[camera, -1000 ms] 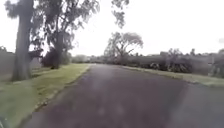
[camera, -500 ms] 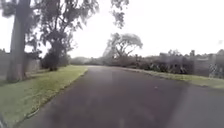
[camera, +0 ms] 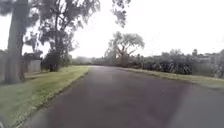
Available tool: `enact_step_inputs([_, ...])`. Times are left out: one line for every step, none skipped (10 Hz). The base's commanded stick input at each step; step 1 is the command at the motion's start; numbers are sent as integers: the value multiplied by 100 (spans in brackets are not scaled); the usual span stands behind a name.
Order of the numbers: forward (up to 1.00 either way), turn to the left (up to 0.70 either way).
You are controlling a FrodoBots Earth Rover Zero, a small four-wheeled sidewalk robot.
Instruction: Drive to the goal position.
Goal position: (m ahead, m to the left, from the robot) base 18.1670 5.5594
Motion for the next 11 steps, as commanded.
enact_step_inputs([70, -35])
enact_step_inputs([70, -35])
enact_step_inputs([70, -6])
enact_step_inputs([70, -3])
enact_step_inputs([70, 0])
enact_step_inputs([70, 0])
enact_step_inputs([70, 0])
enact_step_inputs([70, 0])
enact_step_inputs([70, 0])
enact_step_inputs([70, 0])
enact_step_inputs([70, 0])
